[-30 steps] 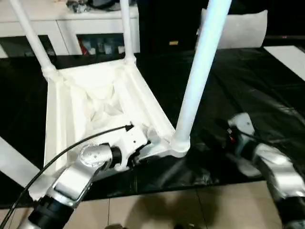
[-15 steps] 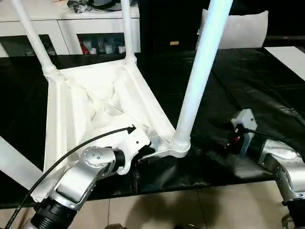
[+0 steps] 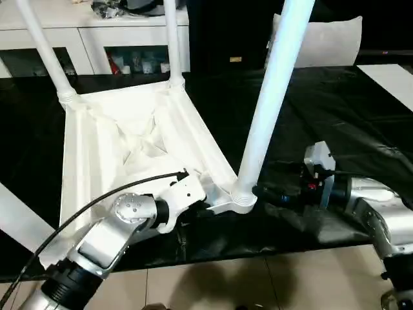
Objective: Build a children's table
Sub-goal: Rotate table base, then rotate leg to tighten
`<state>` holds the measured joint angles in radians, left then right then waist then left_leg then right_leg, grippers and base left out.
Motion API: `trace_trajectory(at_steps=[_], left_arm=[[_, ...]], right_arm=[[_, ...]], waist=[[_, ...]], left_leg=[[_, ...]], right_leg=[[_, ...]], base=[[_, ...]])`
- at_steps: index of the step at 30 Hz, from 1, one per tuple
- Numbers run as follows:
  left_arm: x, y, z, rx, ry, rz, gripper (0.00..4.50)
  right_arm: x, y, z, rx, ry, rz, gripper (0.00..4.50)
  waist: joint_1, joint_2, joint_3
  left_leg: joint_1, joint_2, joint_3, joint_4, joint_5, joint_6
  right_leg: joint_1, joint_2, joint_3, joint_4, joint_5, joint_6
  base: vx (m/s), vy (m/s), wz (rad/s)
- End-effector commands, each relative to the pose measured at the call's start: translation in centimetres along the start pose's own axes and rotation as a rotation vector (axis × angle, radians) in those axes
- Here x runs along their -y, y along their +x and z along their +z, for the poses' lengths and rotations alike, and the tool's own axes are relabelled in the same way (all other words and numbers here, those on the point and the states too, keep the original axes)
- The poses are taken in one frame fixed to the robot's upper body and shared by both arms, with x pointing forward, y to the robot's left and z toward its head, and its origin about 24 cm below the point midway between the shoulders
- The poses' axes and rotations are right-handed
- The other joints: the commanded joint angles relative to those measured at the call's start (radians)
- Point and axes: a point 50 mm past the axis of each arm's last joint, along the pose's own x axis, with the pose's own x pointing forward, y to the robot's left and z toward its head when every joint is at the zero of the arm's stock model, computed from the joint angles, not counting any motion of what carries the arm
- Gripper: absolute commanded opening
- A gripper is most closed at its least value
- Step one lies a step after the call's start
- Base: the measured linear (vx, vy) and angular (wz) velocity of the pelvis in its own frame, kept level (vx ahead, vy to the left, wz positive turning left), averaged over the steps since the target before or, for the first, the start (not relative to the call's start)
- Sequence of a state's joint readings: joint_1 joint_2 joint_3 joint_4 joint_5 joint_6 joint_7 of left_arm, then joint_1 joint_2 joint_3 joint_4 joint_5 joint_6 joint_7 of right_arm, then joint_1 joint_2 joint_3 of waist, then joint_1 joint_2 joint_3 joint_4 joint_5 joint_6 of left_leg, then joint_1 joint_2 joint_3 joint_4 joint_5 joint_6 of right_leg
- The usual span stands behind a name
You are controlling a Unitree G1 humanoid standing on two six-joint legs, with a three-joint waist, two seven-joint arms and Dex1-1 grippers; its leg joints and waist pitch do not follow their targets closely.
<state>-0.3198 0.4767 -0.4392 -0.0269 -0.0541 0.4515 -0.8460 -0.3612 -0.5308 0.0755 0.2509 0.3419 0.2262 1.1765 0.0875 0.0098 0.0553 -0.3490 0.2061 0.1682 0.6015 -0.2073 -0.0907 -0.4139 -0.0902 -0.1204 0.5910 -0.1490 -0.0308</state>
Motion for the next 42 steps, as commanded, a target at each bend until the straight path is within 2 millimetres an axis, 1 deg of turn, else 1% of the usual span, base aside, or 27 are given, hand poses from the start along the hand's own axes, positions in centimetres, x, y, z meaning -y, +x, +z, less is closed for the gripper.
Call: trace_trajectory(at_steps=[1,2,3,4,6,11,13,14,19,20,24,27,28,29,30,31,32,33,34,35,36,37,38,39,40,41,42], left_arm=[[0.2,-0.2,-0.9,-0.020,0.050,-0.062,0.09],[0.5,-0.2,-0.6,0.014,0.090,-0.115,0.03],[0.5,-0.2,-0.6,0.014,0.090,-0.115,0.00],[0.6,-0.2,-0.6,0.016,0.102,-0.149,0.00],[1.0,-0.3,-0.7,0.008,0.137,-0.232,0.00],[1.2,-0.2,-0.6,0.013,0.175,-0.306,0.00],[1.2,-0.2,-0.6,0.013,0.190,-0.324,0.00],[1.1,-0.2,-0.7,-0.001,0.226,-0.360,0.00],[0.9,-0.3,-1.0,-0.018,0.254,-0.392,0.00],[0.8,-0.3,-1.1,-0.020,0.251,-0.390,0.00],[0.1,-0.3,-1.3,-0.031,0.230,-0.354,0.00],[-0.7,-0.1,-1.2,-0.018,0.168,-0.292,0.00],[-1.0,0.1,-1.1,-0.011,0.144,-0.268,0.00],[-1.2,0.3,-0.9,-0.004,0.120,-0.247,0.00],[-1.3,0.5,-0.8,0.001,0.101,-0.226,0.00],[-1.6,0.8,-0.6,0.003,0.080,-0.198,0.00],[-1.9,1.1,-0.4,0.008,0.059,-0.167,0.00],[-2.1,1.5,-0.2,0.014,0.039,-0.133,0.00],[-2.4,1.8,0.1,0.020,0.022,-0.104,0.00],[-2.4,1.8,0.1,0.020,0.022,-0.104,0.00],[-2.8,2.2,0.4,0.027,-0.001,-0.061,0.00],[-3.4,3.2,1.0,0.040,-0.026,0.028,0.00],[-3.7,3.9,1.5,0.050,-0.043,0.086,0.00],[-3.7,4.0,1.5,0.052,-0.046,0.096,0.00],[-3.7,4.4,1.8,0.065,-0.061,0.113,0.00],[-3.9,5.0,2.4,0.087,-0.090,0.153,0.00],[-3.9,5.2,2.6,0.094,-0.100,0.165,0.00]], right_arm=[[0.1,0.4,0.3,-0.017,-0.029,0.058,3.76],[0.2,0.6,0.2,-0.028,-0.042,0.081,3.70],[0.2,0.6,0.2,-0.028,-0.042,0.081,3.65],[0.2,0.7,0.1,-0.038,-0.048,0.098,3.43],[0.1,1.1,0.0,-0.047,-0.037,0.168,3.28],[-0.2,1.4,0.2,-0.052,-0.026,0.262,2.88],[-0.4,1.5,0.1,-0.062,-0.019,0.295,2.79],[-0.7,1.7,0.1,-0.079,-0.003,0.370,2.61],[-1.1,2.0,-0.2,-0.101,0.021,0.439,2.31],[-1.1,1.9,-0.3,-0.101,0.028,0.444,2.13],[-1.4,1.8,-0.3,-0.065,0.080,0.446,2.00],[-2.0,2.0,-0.5,-0.021,0.114,0.412,1.98],[-2.1,2.2,-0.6,-0.018,0.123,0.379,1.98],[-2.0,2.6,-0.9,-0.027,0.122,0.319,1.98],[-1.9,3.0,-1.1,-0.033,0.118,0.249,1.98],[-1.7,3.6,-1.2,-0.032,0.115,0.170,1.98],[-1.4,4.2,-1.2,-0.023,0.121,0.080,1.98],[-1.2,4.8,-1.2,-0.013,0.140,-0.001,1.97],[-1.0,5.2,-1.3,-0.010,0.159,-0.062,1.97],[-1.0,5.2,-1.3,-0.010,0.159,-0.062,1.96],[-0.9,5.8,-1.4,-0.016,0.176,-0.137,1.96],[-0.6,7.0,-1.6,-0.029,0.205,-0.298,1.95],[-0.3,7.7,-1.8,-0.021,0.263,-0.403,1.95],[-0.3,7.8,-1.9,-0.021,0.275,-0.423,1.95],[-0.1,8.1,-2.1,-0.027,0.290,-0.474,1.95],[-0.3,8.6,-2.3,-0.041,0.266,-0.491,1.95],[-0.5,8.8,-2.3,-0.040,0.259,-0.484,2.30]], waist=[[0.006,-0.009,-0.067],[0.004,-0.017,-0.069],[0.008,-0.013,-0.069],[0.008,-0.012,-0.070],[0.012,-0.012,-0.070],[0.030,-0.008,-0.069],[0.036,-0.010,-0.070],[0.039,-0.010,-0.069],[0.052,-0.007,-0.070],[0.053,-0.008,-0.071],[0.052,-0.010,-0.071],[0.054,-0.007,-0.069],[0.057,-0.003,-0.067],[0.053,-0.006,-0.064],[0.048,-0.005,-0.056],[0.044,-0.004,-0.054],[0.034,-0.005,-0.050],[0.029,-0.005,-0.049],[0.017,-0.006,-0.050],[0.003,-0.002,-0.057],[-0.004,-0.001,-0.058],[-0.020,0.014,-0.051],[-0.039,0.026,-0.048],[-0.051,0.029,-0.044],[-0.063,0.036,-0.046],[-0.033,0.054,-0.040],[-0.032,0.029,-0.028]], left_leg=[[-0.010,0.012,-0.004,-0.067,-0.178,0.078],[-0.015,0.013,-0.004,-0.067,-0.171,0.081],[-0.013,0.013,-0.006,-0.067,-0.165,0.083],[-0.011,0.017,-0.003,-0.067,-0.156,0.080],[-0.007,0.019,-0.002,-0.067,-0.152,0.085],[-0.002,0.025,0.000,-0.070,-0.160,0.080],[-0.003,0.025,0.000,-0.070,-0.161,0.074],[-0.003,0.024,0.000,-0.070,-0.161,0.073],[0.000,0.027,0.001,-0.070,-0.163,0.065],[-0.001,0.028,-0.001,-0.071,-0.162,0.059],[0.001,0.026,0.000,-0.071,-0.169,0.052],[0.004,0.024,0.002,-0.072,-0.180,0.049],[0.008,0.025,0.001,-0.072,-0.191,0.046],[0.004,0.024,0.001,-0.075,-0.202,0.039],[0.008,0.019,-0.001,-0.077,-0.248,0.028],[0.012,0.013,-0.001,-0.075,-0.268,0.023],[0.019,0.005,-0.003,-0.070,-0.296,0.009],[0.023,0.000,-0.003,-0.065,-0.305,0.005],[0.027,-0.008,-0.005,-0.056,-0.314,0.000],[0.023,-0.003,-0.010,-0.062,-0.312,0.002],[0.013,0.000,-0.015,-0.066,-0.314,0.008],[0.012,0.015,-0.022,-0.076,-0.354,0.010],[0.027,0.025,-0.033,-0.081,-0.445,0.003],[0.025,0.031,-0.040,-0.085,-0.488,0.006],[0.004,0.069,-0.062,-0.119,-0.604,0.007],[-0.036,0.125,-0.077,-0.193,-0.748,-0.005],[0.021,0.097,-0.024,-0.202,-0.805,-0.005]], right_leg=[[0.057,-0.051,0.042,-0.096,-0.486,-0.059],[0.061,-0.051,0.043,-0.091,-0.465,-0.067],[0.060,-0.054,0.043,-0.090,-0.458,-0.072],[0.059,-0.053,0.046,-0.085,-0.432,-0.084],[0.057,-0.053,0.048,-0.079,-0.404,-0.111],[0.057,-0.056,0.052,-0.074,-0.387,-0.132],[0.060,-0.057,0.053,-0.072,-0.385,-0.132],[0.059,-0.057,0.053,-0.074,-0.391,-0.129],[0.058,-0.058,0.054,-0.074,-0.395,-0.125],[0.059,-0.059,0.055,-0.071,-0.387,-0.127],[0.060,-0.058,0.054,-0.072,-0.393,-0.124],[0.059,-0.058,0.054,-0.081,-0.429,-0.107],[0.054,-0.059,0.054,-0.083,-0.443,-0.104],[0.057,-0.059,0.052,-0.087,-0.467,-0.094],[0.055,-0.057,0.045,-0.097,-0.544,-0.067],[0.053,-0.057,0.040,-0.106,-0.590,-0.048],[0.049,-0.056,0.029,-0.121,-0.677,-0.005],[0.044,-0.054,0.022,-0.131,-0.712,0.015],[0.042,-0.052,0.006,-0.146,-0.751,0.052],[0.055,-0.054,-0.004,-0.146,-0.713,0.056],[0.066,-0.053,-0.011,-0.146,-0.691,0.062],[0.067,-0.050,-0.022,-0.153,-0.656,0.058],[0.072,-0.048,-0.048,-0.165,-0.642,0.056],[0.079,-0.045,-0.057,-0.166,-0.627,0.058],[0.119,-0.048,-0.050,-0.107,-0.531,0.046],[0.148,-0.045,0.019,0.064,-0.310,-0.007],[0.086,-0.026,0.046,0.063,-0.247,-0.041]], base=[[0.000,0.000,0.00],[0.000,0.000,0.00],[0.000,0.000,0.00],[0.000,0.000,0.00],[0.000,0.000,0.00],[0.000,0.000,0.00],[0.000,0.000,0.00],[0.000,0.000,0.00],[0.000,0.000,0.00],[0.000,0.000,0.00],[0.000,0.000,0.00],[0.000,0.000,0.00],[0.000,0.000,0.00],[0.000,0.000,0.00],[0.000,0.000,0.00],[0.000,0.000,0.00],[0.000,0.000,0.00],[0.000,0.000,0.00],[0.000,0.000,0.00],[0.000,0.000,0.00],[0.000,0.000,0.00],[0.000,0.000,0.00],[0.000,0.000,0.00],[-0.066,0.046,-0.07],[-0.066,0.046,-0.07],[-0.079,0.029,0.00],[0.000,0.000,0.00]])
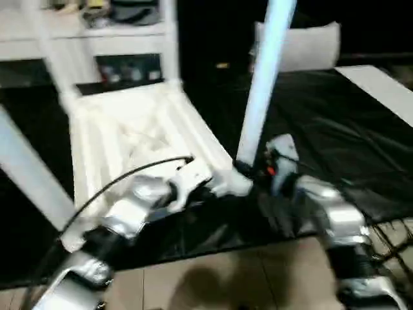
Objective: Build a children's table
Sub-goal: Rotate leg to tighten
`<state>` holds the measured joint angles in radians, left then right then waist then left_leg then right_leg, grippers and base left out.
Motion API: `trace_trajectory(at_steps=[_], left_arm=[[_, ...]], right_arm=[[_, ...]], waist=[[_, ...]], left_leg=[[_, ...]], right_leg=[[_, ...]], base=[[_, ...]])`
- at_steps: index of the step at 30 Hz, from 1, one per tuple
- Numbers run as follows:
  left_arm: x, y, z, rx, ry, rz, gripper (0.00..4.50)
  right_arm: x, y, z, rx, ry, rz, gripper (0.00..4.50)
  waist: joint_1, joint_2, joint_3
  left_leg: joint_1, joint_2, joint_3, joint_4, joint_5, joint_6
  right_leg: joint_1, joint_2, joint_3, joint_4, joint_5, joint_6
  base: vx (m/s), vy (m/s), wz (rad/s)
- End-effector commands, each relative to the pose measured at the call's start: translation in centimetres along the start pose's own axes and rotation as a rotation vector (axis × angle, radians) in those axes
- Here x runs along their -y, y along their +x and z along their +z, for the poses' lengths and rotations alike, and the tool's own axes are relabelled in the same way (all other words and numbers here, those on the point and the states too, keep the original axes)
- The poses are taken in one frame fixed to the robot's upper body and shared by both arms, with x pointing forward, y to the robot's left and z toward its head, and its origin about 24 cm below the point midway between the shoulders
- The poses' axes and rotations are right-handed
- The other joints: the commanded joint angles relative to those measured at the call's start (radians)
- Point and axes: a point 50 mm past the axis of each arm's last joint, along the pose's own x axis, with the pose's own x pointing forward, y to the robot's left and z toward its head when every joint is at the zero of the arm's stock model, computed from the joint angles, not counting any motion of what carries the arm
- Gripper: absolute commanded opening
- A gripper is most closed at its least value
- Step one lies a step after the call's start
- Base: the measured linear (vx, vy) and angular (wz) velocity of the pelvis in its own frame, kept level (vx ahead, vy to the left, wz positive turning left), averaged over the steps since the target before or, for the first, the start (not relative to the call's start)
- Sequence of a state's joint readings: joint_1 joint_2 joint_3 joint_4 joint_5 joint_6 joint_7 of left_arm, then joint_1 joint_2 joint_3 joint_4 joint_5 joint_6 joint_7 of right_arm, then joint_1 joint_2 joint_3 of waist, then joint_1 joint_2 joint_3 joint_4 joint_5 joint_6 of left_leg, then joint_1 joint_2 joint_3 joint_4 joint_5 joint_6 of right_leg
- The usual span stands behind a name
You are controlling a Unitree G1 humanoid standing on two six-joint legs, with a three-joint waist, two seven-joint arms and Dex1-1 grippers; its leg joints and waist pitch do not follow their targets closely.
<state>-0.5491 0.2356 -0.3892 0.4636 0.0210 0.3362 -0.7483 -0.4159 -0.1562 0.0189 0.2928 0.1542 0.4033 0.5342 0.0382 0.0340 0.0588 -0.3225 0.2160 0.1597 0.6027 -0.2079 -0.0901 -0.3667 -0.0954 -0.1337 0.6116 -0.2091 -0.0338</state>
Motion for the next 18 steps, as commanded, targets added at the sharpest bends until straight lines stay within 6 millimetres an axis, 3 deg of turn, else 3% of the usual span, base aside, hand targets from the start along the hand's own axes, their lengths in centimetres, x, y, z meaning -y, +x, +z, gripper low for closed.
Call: trace_trajectory(at_steps=[1,2,3,4,5,6,7,8,9,10,11,12,13,14,15,16,17,18], left_arm=[[0.1,0.9,2.1,0.090,-0.006,0.066,0.00],[0.2,1.1,2.1,0.080,0.015,0.067,0.00],[0.3,1.3,2.0,0.073,0.029,0.070,0.00],[0.4,1.4,1.9,0.064,0.038,0.062,0.00],[0.4,1.3,1.9,0.061,0.044,0.051,0.00],[0.5,1.3,1.7,0.059,0.055,0.034,0.00],[0.5,1.2,1.6,0.057,0.063,0.021,0.00],[0.5,1.0,1.5,0.056,0.087,0.000,0.00],[0.5,0.9,1.4,0.054,0.096,-0.010,0.00],[0.4,0.7,1.2,0.050,0.105,-0.019,0.00],[0.3,0.5,1.0,0.047,0.111,-0.026,0.00],[0.3,0.5,1.0,0.047,0.111,-0.026,0.00],[0.5,-0.2,0.6,0.061,0.165,-0.099,0.00],[0.7,-0.7,0.4,0.071,0.206,-0.146,0.00],[0.8,-1.1,0.1,0.061,0.227,-0.184,0.00],[0.8,-1.3,-0.2,0.052,0.246,-0.205,0.00],[0.8,-1.5,-0.3,0.044,0.260,-0.221,0.00],[0.8,-1.7,-0.5,0.038,0.270,-0.233,0.00]], right_arm=[[-1.7,1.0,-1.4,-0.046,0.011,0.043,2.51],[-1.9,1.1,-1.2,-0.019,0.028,0.045,2.51],[-2.0,1.2,-1.1,-0.003,0.038,0.038,2.64],[-2.2,1.1,-0.9,0.016,0.050,0.055,2.72],[-2.2,1.0,-0.7,0.033,0.055,0.075,2.82],[-2.1,0.6,-0.5,0.046,0.040,0.095,2.92],[-2.0,0.4,-0.4,0.054,0.027,0.109,2.92],[-1.5,-0.1,-0.4,0.058,0.002,0.115,3.08],[-1.2,-0.4,-0.4,0.060,-0.010,0.123,3.08],[-0.8,-0.9,-0.3,0.063,-0.023,0.139,3.18],[-0.5,-1.2,-0.3,0.067,-0.035,0.152,3.28],[-0.5,-1.2,-0.3,0.067,-0.035,0.152,3.35],[0.9,-2.5,-0.1,0.073,-0.079,0.193,3.42],[1.6,-3.3,0.0,0.067,-0.115,0.221,3.42],[2.0,-3.9,0.2,0.059,-0.142,0.254,3.70],[2.3,-4.3,0.3,0.051,-0.164,0.274,3.70],[2.5,-4.5,0.3,0.045,-0.180,0.290,3.78],[2.6,-4.7,0.4,0.041,-0.193,0.302,3.78]], waist=[[0.012,-0.034,-0.030],[0.025,-0.066,-0.027],[0.030,-0.054,-0.034],[0.030,-0.050,-0.038],[0.046,-0.025,-0.058],[0.046,-0.018,-0.063],[0.048,-0.017,-0.063],[0.048,-0.014,-0.065],[0.045,-0.016,-0.062],[0.045,-0.018,-0.059],[0.045,-0.015,-0.060],[0.045,-0.015,-0.061],[0.047,-0.014,-0.063],[0.050,-0.018,-0.068],[0.054,-0.018,-0.070],[0.058,-0.020,-0.070],[0.060,-0.021,-0.075],[0.063,-0.020,-0.081]], left_leg=[[0.033,0.035,-0.013,-0.138,-0.746,-0.014],[0.090,-0.069,0.019,0.042,-0.408,-0.008],[0.086,-0.061,0.011,0.054,-0.302,0.014],[-0.014,-0.045,-0.015,-0.001,-0.196,0.035],[-0.037,-0.019,-0.028,-0.062,-0.164,0.026],[-0.033,-0.008,-0.031,-0.078,-0.173,0.022],[-0.025,-0.007,-0.026,-0.080,-0.181,0.026],[-0.018,-0.004,-0.021,-0.083,-0.182,0.031],[-0.024,-0.004,-0.020,-0.087,-0.190,0.037],[-0.025,-0.006,-0.018,-0.087,-0.231,0.042],[-0.018,-0.007,-0.014,-0.085,-0.256,0.045],[-0.022,-0.005,-0.013,-0.086,-0.242,0.050],[-0.025,-0.005,-0.014,-0.086,-0.231,0.052],[-0.030,-0.002,-0.015,-0.084,-0.205,0.060],[-0.029,-0.001,-0.013,-0.083,-0.194,0.067],[-0.026,0.000,-0.009,-0.081,-0.174,0.080],[-0.035,-0.001,-0.009,-0.079,-0.131,0.087],[-0.036,0.001,-0.007,-0.073,-0.079,0.097]], right_leg=[[0.002,-0.027,0.079,-0.042,-0.411,-0.014],[-0.089,-0.073,0.048,-0.207,-0.981,0.109],[-0.083,-0.113,0.081,-0.213,-1.061,0.098],[0.018,-0.123,0.062,-0.170,-0.988,0.107],[0.034,-0.088,0.057,-0.140,-0.745,0.083],[0.029,-0.066,0.059,-0.119,-0.538,0.031],[0.024,-0.058,0.063,-0.118,-0.475,0.007],[0.020,-0.053,0.070,-0.106,-0.378,-0.053],[0.023,-0.050,0.069,-0.106,-0.371,-0.066],[0.026,-0.050,0.068,-0.108,-0.419,-0.065],[0.019,-0.053,0.072,-0.114,-0.459,-0.065],[0.020,-0.055,0.076,-0.113,-0.445,-0.072],[0.023,-0.056,0.076,-0.112,-0.434,-0.074],[0.029,-0.058,0.078,-0.106,-0.400,-0.076],[0.027,-0.058,0.080,-0.104,-0.378,-0.081],[0.024,-0.058,0.084,-0.099,-0.341,-0.098],[0.032,-0.057,0.082,-0.090,-0.292,-0.109],[0.029,-0.055,0.083,-0.079,-0.209,-0.132]], base=[[0.000,0.000,0.00],[0.051,-0.062,0.14],[0.071,-0.026,-0.21],[0.071,-0.026,-0.21],[0.102,0.013,-0.32],[0.000,0.000,0.00],[0.000,0.000,0.00],[0.000,0.000,0.00],[0.000,0.000,0.00],[0.000,0.000,0.00],[0.000,0.000,0.00],[0.000,0.000,0.00],[0.000,0.000,0.00],[0.000,0.000,0.00],[0.000,0.000,0.00],[0.000,0.000,0.00],[0.000,0.000,0.00],[0.000,0.000,0.00]])
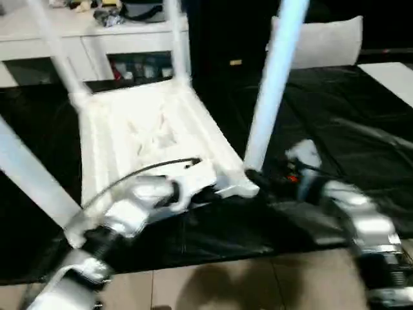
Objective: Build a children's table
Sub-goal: Rotate leg to tighten
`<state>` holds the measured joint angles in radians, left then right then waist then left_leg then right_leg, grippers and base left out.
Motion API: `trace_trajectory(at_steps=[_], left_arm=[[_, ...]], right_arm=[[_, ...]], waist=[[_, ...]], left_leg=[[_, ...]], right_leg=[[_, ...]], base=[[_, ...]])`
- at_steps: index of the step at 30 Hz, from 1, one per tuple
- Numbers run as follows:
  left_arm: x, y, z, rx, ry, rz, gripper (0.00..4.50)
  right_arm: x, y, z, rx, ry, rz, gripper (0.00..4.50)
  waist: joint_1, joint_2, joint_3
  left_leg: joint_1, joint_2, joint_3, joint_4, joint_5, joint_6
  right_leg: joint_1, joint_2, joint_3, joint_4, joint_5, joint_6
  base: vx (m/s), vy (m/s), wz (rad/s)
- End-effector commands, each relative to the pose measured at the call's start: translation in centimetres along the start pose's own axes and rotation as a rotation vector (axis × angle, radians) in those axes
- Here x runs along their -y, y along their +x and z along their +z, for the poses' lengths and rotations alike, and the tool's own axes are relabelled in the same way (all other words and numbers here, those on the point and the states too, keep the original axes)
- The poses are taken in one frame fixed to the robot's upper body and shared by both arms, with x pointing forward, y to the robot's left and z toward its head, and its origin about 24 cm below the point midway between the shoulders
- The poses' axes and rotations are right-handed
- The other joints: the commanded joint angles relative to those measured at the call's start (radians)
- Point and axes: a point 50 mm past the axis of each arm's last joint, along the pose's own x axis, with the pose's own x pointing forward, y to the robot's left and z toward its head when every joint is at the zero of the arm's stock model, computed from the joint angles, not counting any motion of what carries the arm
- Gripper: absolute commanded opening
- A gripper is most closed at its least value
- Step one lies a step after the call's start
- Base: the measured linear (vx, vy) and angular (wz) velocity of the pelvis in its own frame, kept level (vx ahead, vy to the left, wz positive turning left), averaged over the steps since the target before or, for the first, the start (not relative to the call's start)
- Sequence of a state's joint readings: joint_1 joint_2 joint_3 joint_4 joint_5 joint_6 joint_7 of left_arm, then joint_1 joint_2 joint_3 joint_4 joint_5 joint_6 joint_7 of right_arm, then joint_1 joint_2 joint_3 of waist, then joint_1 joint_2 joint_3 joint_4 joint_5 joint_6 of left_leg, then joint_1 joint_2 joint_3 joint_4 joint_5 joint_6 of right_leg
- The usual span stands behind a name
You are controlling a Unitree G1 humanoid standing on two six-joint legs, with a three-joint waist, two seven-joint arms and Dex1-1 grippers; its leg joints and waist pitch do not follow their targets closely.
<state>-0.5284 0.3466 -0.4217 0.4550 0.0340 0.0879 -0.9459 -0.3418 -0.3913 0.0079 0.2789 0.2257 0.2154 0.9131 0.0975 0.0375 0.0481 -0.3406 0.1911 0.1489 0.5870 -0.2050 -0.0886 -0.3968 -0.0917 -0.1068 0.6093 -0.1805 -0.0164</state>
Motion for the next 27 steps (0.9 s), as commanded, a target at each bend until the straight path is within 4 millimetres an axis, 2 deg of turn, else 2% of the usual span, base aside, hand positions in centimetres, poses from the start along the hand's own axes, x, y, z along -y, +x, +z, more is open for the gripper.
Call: trace_trajectory(at_steps=[1,2,4,6,7,8,10,11,12,16,20,27], left_arm=[[0.9,0.3,-0.1,-0.016,0.078,-0.095,0.00],[1.1,0.1,-0.3,-0.015,0.102,-0.125,0.00],[1.2,-0.2,-0.4,-0.013,0.121,-0.162,0.00],[1.5,-0.5,-0.6,-0.005,0.141,-0.221,0.00],[1.6,-0.5,-0.5,-0.003,0.143,-0.230,0.00],[2.1,-0.9,-0.3,0.014,0.164,-0.317,0.00],[2.6,-1.2,-0.2,0.024,0.181,-0.385,0.00],[2.7,-1.3,-0.1,0.024,0.192,-0.407,0.00],[2.8,-1.4,-0.1,0.020,0.202,-0.433,0.00],[3.2,-1.6,-0.1,0.009,0.238,-0.496,0.00],[3.2,-1.8,-0.1,0.001,0.257,-0.525,0.00],[2.9,-2.0,-0.2,0.006,0.232,-0.520,0.00]], right_arm=[[-0.3,-0.1,0.3,0.008,-0.049,0.081,3.78],[-0.5,-0.4,0.5,0.009,-0.065,0.144,3.78],[-0.7,-0.8,0.7,0.008,-0.088,0.221,3.78],[-0.9,-1.3,0.9,0.001,-0.125,0.331,3.78],[-1.0,-1.4,0.9,-0.002,-0.126,0.342,3.78],[-1.2,-1.7,1.0,-0.029,-0.122,0.442,3.63],[-1.4,-1.8,1.0,-0.047,-0.108,0.517,3.52],[-1.4,-1.9,0.9,-0.053,-0.104,0.545,3.42],[-1.5,-1.9,0.8,-0.066,-0.097,0.575,3.34],[-1.9,-1.9,0.7,-0.090,-0.081,0.654,2.89],[-2.6,-1.8,0.6,-0.109,-0.043,0.755,2.66],[-3.1,-2.1,0.1,-0.133,0.021,0.818,2.11]], waist=[[0.004,-0.025,-0.074],[0.007,-0.023,-0.075],[0.010,-0.024,-0.075],[0.018,-0.025,-0.071],[0.021,-0.024,-0.071],[0.023,-0.026,-0.069],[0.028,-0.027,-0.067],[0.031,-0.026,-0.067],[0.033,-0.031,-0.066],[0.047,-0.032,-0.065],[0.048,-0.034,-0.065],[0.050,-0.039,-0.067]], left_leg=[[-0.022,0.026,0.004,-0.054,-0.053,0.102],[-0.023,0.027,0.006,-0.050,-0.028,0.114],[-0.026,0.029,0.006,-0.047,-0.019,0.136],[-0.023,0.032,0.010,-0.048,-0.057,0.147],[-0.021,0.034,0.010,-0.048,-0.063,0.144],[-0.022,0.034,0.011,-0.050,-0.075,0.138],[-0.020,0.037,0.011,-0.052,-0.095,0.130],[-0.019,0.040,0.010,-0.054,-0.104,0.123],[-0.018,0.040,0.011,-0.054,-0.112,0.119],[-0.014,0.042,0.012,-0.057,-0.124,0.102],[-0.017,0.041,0.010,-0.059,-0.132,0.088],[-0.016,0.040,0.011,-0.057,-0.115,0.084]], right_leg=[[0.061,-0.057,0.057,-0.069,-0.188,-0.164],[0.058,-0.056,0.056,-0.062,-0.125,-0.186],[0.058,-0.056,0.054,-0.056,-0.086,-0.208],[0.057,-0.059,0.053,-0.062,-0.137,-0.210],[0.055,-0.060,0.054,-0.064,-0.150,-0.208],[0.055,-0.060,0.053,-0.066,-0.177,-0.204],[0.053,-0.061,0.054,-0.068,-0.211,-0.201],[0.053,-0.063,0.055,-0.069,-0.223,-0.199],[0.051,-0.061,0.055,-0.071,-0.232,-0.197],[0.049,-0.063,0.057,-0.071,-0.251,-0.195],[0.053,-0.064,0.058,-0.073,-0.272,-0.177],[0.052,-0.062,0.058,-0.070,-0.252,-0.178]], base=[[0.000,0.000,0.00],[0.000,0.000,0.00],[0.000,0.000,0.00],[0.000,0.000,0.00],[0.000,0.000,0.00],[0.000,0.000,0.00],[0.000,0.000,0.00],[0.000,0.000,0.00],[0.000,0.000,0.00],[0.000,0.000,0.00],[0.000,0.000,0.00],[0.000,0.000,0.00]])
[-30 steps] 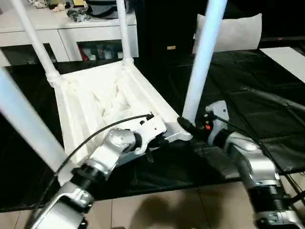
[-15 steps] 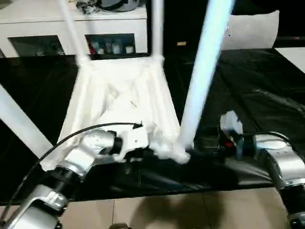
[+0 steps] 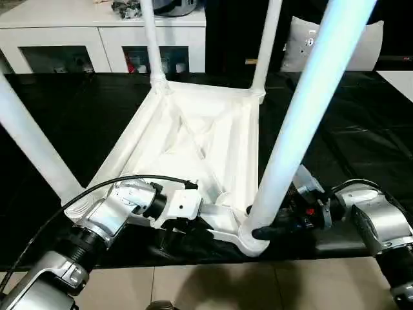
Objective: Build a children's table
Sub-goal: Rotate leg to tighten
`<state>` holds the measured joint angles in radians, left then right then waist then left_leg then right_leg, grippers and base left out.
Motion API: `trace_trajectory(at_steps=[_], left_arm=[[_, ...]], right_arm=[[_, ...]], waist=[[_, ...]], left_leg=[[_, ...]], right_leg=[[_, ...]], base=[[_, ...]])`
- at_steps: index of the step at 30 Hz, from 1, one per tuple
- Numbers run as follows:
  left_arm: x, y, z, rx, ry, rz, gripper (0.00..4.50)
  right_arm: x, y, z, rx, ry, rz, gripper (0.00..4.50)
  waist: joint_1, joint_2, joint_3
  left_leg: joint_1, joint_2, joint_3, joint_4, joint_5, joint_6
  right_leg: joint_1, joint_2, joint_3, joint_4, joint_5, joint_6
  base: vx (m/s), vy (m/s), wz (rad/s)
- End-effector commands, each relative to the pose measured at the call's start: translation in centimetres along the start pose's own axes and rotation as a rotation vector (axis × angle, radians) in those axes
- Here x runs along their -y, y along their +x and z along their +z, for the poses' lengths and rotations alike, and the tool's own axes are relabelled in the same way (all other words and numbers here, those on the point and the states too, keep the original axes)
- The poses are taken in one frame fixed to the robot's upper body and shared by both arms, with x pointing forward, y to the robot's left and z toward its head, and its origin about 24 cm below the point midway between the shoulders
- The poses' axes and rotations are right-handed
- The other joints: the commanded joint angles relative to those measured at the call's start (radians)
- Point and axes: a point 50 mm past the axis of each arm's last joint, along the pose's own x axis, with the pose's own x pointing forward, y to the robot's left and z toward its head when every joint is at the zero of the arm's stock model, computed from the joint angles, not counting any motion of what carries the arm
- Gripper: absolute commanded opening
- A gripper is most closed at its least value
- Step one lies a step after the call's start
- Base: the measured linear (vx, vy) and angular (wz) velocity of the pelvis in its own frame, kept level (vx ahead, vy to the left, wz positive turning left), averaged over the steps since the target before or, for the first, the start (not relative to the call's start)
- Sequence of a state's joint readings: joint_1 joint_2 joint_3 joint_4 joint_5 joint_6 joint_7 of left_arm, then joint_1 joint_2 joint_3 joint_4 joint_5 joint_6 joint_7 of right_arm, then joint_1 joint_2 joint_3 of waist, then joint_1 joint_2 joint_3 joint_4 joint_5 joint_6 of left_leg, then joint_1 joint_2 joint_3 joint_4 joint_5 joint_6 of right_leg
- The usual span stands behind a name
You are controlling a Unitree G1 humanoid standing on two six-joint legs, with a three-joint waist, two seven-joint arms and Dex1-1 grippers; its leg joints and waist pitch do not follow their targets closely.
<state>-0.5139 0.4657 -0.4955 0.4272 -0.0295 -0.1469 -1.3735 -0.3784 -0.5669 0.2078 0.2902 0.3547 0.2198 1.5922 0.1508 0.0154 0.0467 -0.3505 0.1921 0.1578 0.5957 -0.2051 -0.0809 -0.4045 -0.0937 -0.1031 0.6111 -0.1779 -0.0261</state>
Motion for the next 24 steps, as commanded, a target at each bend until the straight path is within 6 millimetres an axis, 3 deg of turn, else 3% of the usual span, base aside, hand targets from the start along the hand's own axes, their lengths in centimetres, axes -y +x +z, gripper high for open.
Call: trace_trajectory(at_steps=[1,7,9,12,13,14,15,17,18,19,21,24], left_arm=[[0.4,0.6,0.1,-0.015,0.016,-0.065,0.00],[-0.3,0.6,-0.3,-0.013,-0.079,0.051,0.00],[-0.7,0.6,-0.3,-0.004,-0.113,0.103,0.00],[-1.7,0.7,-0.1,0.006,-0.189,0.215,0.00],[-1.9,0.8,0.0,0.007,-0.201,0.239,0.00],[-2.4,1.0,0.2,0.007,-0.228,0.290,0.00],[-2.8,1.2,0.4,0.014,-0.238,0.326,0.00],[-3.5,1.7,0.9,0.026,-0.261,0.389,0.00],[-4.1,2.1,1.2,0.031,-0.271,0.433,0.00],[-4.6,2.5,1.5,0.045,-0.286,0.479,0.00],[-5.0,2.9,1.8,0.064,-0.306,0.519,0.00],[-5.5,3.5,2.2,0.082,-0.323,0.575,0.00]], right_arm=[[-0.3,0.0,0.1,0.015,0.026,0.035,2.08],[-0.1,1.0,0.3,0.112,0.075,-0.052,2.06],[0.2,1.5,0.4,0.136,0.090,-0.112,2.06],[1.6,2.7,0.2,0.138,0.107,-0.339,2.06],[2.0,3.0,0.2,0.136,0.111,-0.400,2.06],[2.8,3.6,0.1,0.129,0.120,-0.531,2.06],[3.3,4.0,0.1,0.137,0.141,-0.606,2.04],[4.0,4.5,0.1,0.142,0.180,-0.738,2.02],[4.5,4.9,0.1,0.132,0.197,-0.826,2.01],[4.8,5.3,0.0,0.114,0.198,-0.887,2.01],[5.0,5.6,-0.1,0.098,0.195,-0.923,2.01],[5.3,5.9,-0.2,0.079,0.192,-0.998,2.01]], waist=[[-0.003,-0.018,-0.066],[-0.004,-0.020,-0.062],[-0.009,-0.021,-0.058],[-0.017,-0.021,-0.053],[-0.024,-0.021,-0.052],[-0.037,-0.016,-0.051],[-0.050,-0.017,-0.049],[-0.071,-0.017,-0.049],[-0.075,-0.016,-0.049],[-0.082,-0.013,-0.050],[-0.089,-0.012,-0.054],[-0.089,-0.008,-0.053]], left_leg=[[-0.006,0.039,0.002,-0.065,-0.114,0.076],[-0.007,0.037,0.003,-0.068,-0.125,0.067],[-0.007,0.034,0.002,-0.072,-0.144,0.050],[-0.002,0.028,0.001,-0.074,-0.180,0.028],[-0.008,0.024,-0.002,-0.076,-0.186,0.014],[-0.009,0.023,-0.005,-0.078,-0.201,-0.004],[-0.009,0.016,-0.009,-0.077,-0.225,-0.015],[-0.010,0.015,-0.014,-0.078,-0.250,-0.024],[-0.009,0.013,-0.015,-0.078,-0.257,-0.023],[0.003,0.010,-0.011,-0.073,-0.269,-0.015],[0.000,0.016,-0.013,-0.079,-0.260,0.000],[0.001,0.020,-0.009,-0.083,-0.249,0.018]], right_leg=[[0.059,-0.060,0.054,-0.071,-0.252,-0.170],[0.059,-0.059,0.054,-0.078,-0.303,-0.150],[0.059,-0.061,0.052,-0.087,-0.375,-0.123],[0.053,-0.061,0.049,-0.103,-0.491,-0.083],[0.057,-0.061,0.045,-0.106,-0.536,-0.057],[0.055,-0.059,0.042,-0.111,-0.563,-0.035],[0.054,-0.059,0.033,-0.119,-0.607,-0.012],[0.056,-0.057,0.026,-0.124,-0.625,0.006],[0.055,-0.057,0.025,-0.128,-0.629,0.010],[0.045,-0.055,0.023,-0.137,-0.626,0.005],[0.051,-0.055,0.025,-0.133,-0.555,-0.021],[0.047,-0.053,0.033,-0.127,-0.494,-0.054]], base=[[0.000,0.000,0.00],[0.000,0.000,0.00],[0.000,0.000,0.00],[0.000,0.000,0.00],[0.000,0.000,0.00],[0.000,0.000,0.00],[0.000,0.000,0.00],[0.000,0.000,0.00],[0.000,0.000,0.00],[0.000,0.000,0.00],[0.000,0.000,0.00],[0.000,0.000,0.00]])
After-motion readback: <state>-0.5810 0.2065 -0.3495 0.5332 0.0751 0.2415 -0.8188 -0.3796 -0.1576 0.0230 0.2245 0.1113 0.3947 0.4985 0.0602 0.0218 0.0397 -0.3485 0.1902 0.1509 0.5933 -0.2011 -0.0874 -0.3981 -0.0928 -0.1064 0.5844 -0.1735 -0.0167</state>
